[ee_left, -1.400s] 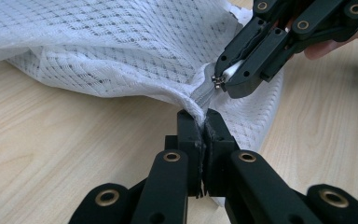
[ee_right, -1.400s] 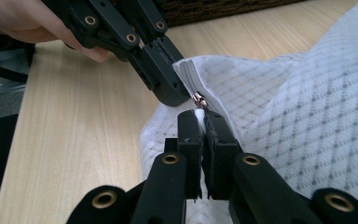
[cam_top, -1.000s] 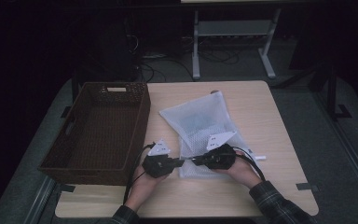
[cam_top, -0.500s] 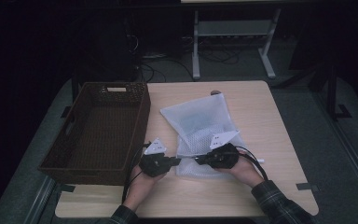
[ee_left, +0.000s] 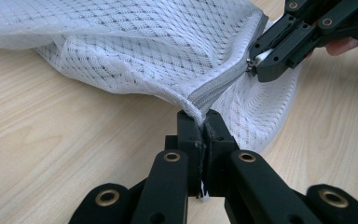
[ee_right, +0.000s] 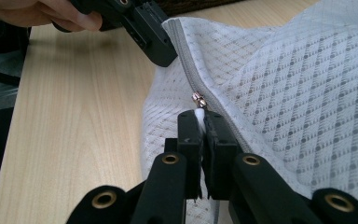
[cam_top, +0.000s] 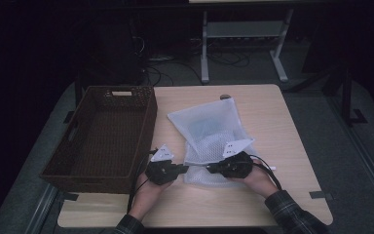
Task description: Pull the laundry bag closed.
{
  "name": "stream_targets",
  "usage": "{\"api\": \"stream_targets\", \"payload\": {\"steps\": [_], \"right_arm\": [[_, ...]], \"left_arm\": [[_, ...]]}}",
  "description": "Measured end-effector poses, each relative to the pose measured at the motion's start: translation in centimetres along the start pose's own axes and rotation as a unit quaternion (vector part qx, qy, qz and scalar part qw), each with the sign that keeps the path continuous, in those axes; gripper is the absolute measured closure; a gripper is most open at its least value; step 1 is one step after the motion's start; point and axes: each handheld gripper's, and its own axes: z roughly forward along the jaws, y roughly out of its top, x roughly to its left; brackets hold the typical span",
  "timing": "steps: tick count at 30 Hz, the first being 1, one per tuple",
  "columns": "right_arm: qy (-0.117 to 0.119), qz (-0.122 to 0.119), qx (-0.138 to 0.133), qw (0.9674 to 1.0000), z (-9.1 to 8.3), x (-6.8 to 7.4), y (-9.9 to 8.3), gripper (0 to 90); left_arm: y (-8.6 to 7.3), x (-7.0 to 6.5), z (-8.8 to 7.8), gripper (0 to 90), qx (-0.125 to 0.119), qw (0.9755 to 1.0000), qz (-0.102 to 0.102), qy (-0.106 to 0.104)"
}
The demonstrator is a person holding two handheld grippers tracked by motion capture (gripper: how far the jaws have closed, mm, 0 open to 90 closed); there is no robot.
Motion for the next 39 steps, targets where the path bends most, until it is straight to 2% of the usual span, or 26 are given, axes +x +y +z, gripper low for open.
{"api": "stream_targets", "payload": {"steps": [14,19,24,29,39], "right_arm": [[-0.011,0.004,-0.002,0.9999,-0.4,-0.1,-0.2,86.2],[-0.015,-0.005,0.000,0.9999,-0.6,0.2,-0.5,86.2],[-0.014,0.007,-0.011,0.9998,-0.9,-0.3,-0.6,86.2],[-0.016,0.002,-0.007,0.9998,-0.9,-0.2,-0.7,86.2],[-0.016,0.008,-0.008,0.9998,-1.6,-0.2,-1.2,86.2]], "left_arm": [[0.0,0.2,-0.3,88.3,-0.002,1.0000,-0.004,0.006],[0.0,0.1,-0.3,88.3,0.000,1.0000,-0.004,0.008],[-0.1,0.2,-0.4,88.3,-0.003,0.9999,-0.010,0.008],[-0.2,0.2,-0.4,88.3,-0.002,0.9999,-0.011,0.010],[-0.3,0.2,-0.6,88.4,0.000,0.9998,-0.013,0.014]]}}
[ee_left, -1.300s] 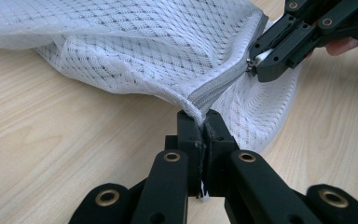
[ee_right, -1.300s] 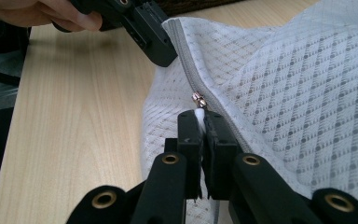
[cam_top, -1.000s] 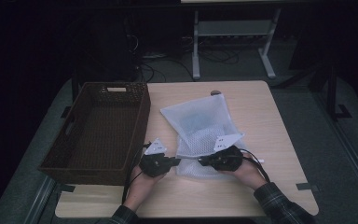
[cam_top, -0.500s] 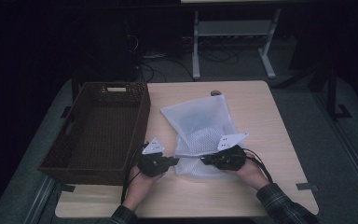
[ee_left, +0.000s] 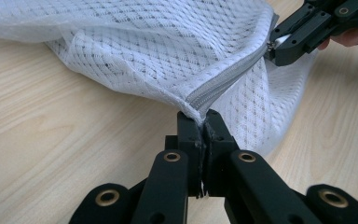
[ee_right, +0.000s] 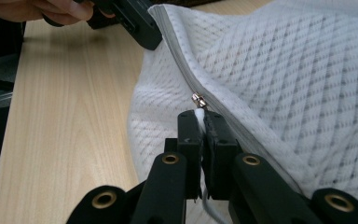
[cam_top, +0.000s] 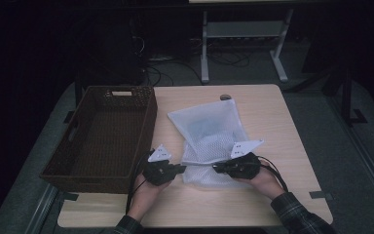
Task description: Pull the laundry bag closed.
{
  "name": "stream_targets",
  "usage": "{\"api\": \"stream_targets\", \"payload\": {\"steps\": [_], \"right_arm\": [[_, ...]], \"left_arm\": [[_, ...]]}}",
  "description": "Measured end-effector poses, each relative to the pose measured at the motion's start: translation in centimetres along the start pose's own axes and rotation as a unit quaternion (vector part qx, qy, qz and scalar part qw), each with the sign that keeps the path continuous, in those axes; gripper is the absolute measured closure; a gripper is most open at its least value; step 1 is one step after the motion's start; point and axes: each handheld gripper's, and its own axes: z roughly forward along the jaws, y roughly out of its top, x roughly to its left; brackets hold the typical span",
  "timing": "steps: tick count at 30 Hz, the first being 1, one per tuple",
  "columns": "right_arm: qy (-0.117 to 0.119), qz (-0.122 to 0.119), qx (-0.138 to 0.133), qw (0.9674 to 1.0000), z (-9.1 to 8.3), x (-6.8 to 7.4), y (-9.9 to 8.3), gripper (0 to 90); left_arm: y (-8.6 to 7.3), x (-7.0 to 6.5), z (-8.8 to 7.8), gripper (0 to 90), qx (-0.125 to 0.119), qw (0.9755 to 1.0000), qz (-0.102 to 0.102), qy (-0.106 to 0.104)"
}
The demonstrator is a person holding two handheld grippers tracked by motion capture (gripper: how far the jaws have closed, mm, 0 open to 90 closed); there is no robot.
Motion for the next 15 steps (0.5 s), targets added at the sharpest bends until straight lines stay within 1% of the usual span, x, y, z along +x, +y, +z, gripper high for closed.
{"api": "stream_targets", "payload": {"steps": [5,12,14,15], "right_arm": [[-0.003,0.005,-0.001,1.0000,-0.41,-0.18,-0.41,86.2],[-0.004,0.009,-0.002,1.0000,-0.91,-0.24,-0.90,86.2],[-0.004,0.009,0.000,1.0000,-0.97,-0.19,-1.00,86.2],[-0.003,0.009,0.001,1.0000,-0.99,-0.17,-1.08,86.2]], "left_arm": [[-0.06,0.16,-0.22,88.4,-0.002,1.0000,-0.004,0.002],[0.02,-0.02,-0.08,88.4,-0.001,1.0000,-0.001,0.000],[0.02,-0.14,0.03,88.3,0.001,1.0000,0.002,0.001],[0.02,-0.19,0.08,88.4,0.004,1.0000,0.003,0.007]]}}
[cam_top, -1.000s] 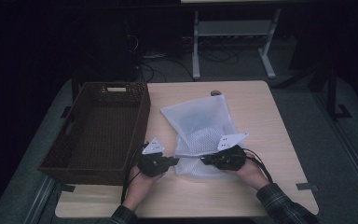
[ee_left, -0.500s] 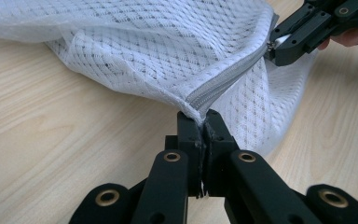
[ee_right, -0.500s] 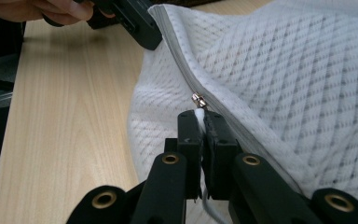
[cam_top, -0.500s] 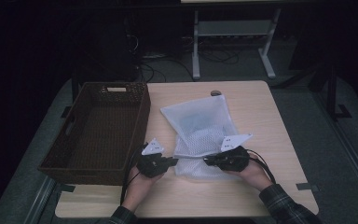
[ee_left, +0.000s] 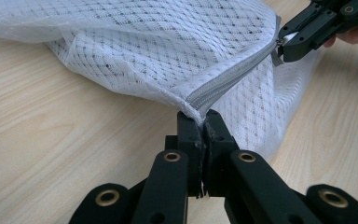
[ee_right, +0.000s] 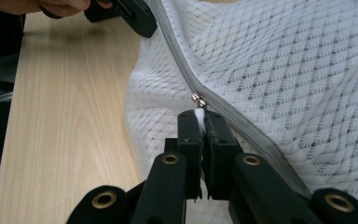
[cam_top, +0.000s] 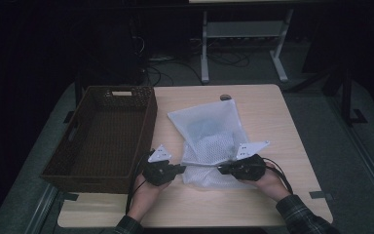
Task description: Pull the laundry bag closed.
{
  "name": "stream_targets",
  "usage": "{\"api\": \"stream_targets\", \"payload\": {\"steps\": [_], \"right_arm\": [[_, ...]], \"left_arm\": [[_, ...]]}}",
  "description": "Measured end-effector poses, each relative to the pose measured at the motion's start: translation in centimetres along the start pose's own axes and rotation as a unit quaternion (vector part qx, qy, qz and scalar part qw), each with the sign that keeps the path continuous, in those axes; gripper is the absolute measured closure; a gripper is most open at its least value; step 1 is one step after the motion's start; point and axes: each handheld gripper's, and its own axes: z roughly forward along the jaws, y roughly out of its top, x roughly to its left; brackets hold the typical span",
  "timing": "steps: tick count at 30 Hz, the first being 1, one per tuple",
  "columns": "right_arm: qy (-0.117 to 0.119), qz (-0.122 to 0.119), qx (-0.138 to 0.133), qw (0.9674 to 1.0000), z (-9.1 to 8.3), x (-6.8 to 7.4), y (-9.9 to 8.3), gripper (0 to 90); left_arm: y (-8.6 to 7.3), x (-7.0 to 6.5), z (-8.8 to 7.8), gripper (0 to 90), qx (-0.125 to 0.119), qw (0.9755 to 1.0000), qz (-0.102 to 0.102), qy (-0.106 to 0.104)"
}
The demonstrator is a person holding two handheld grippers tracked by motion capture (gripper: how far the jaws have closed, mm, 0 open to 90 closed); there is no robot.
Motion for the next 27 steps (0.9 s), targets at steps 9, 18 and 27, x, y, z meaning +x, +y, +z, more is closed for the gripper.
{"api": "stream_targets", "payload": {"steps": [9,18,27], "right_arm": [[-0.005,0.002,0.002,1.0000,-0.4,-0.3,-0.3,86.2],[-0.005,0.006,0.001,1.0000,-0.9,-0.6,-0.6,86.2],[-0.009,0.005,0.005,0.9999,-1.1,-0.7,-0.9,86.2]], "left_arm": [[0.0,0.0,-0.1,88.4,0.003,0.9999,-0.008,0.012],[-0.1,-0.2,0.0,88.4,0.008,0.9997,-0.015,0.016],[-0.1,-0.1,0.0,88.5,0.011,0.9994,-0.018,0.028]]}}
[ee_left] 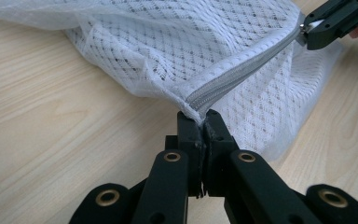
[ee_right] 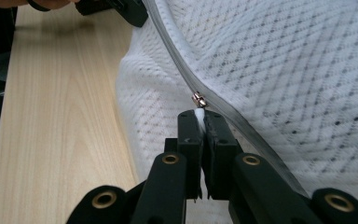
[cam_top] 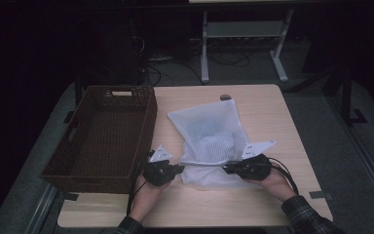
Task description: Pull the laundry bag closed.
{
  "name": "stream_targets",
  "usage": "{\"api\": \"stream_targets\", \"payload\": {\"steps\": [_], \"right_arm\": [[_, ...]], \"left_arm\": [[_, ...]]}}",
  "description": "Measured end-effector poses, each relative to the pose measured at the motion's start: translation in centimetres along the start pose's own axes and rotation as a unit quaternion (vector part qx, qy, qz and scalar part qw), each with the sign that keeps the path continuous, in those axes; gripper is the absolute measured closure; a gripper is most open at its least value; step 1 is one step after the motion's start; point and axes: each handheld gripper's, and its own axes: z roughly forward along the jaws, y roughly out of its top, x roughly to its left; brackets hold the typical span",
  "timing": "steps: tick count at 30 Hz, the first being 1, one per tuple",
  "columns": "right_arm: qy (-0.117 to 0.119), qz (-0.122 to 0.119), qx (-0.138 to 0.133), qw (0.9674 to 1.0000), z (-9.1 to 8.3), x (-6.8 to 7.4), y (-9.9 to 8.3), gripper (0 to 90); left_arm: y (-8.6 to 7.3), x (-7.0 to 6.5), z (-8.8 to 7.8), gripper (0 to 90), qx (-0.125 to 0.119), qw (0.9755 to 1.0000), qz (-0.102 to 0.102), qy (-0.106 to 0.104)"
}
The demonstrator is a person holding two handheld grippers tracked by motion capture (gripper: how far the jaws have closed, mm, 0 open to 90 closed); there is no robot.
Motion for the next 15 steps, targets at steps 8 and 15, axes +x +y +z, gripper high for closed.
{"api": "stream_targets", "payload": {"steps": [8,15], "right_arm": [[-0.008,0.005,-0.003,1.0000,-1.0,-0.3,-0.7,86.2],[-0.009,0.009,-0.006,0.9999,-1.6,-0.5,-1.1,86.2]], "left_arm": [[0.0,0.0,0.1,88.5,0.000,1.0000,-0.004,0.004],[0.0,0.0,0.1,88.5,0.000,1.0000,-0.005,0.002]]}}
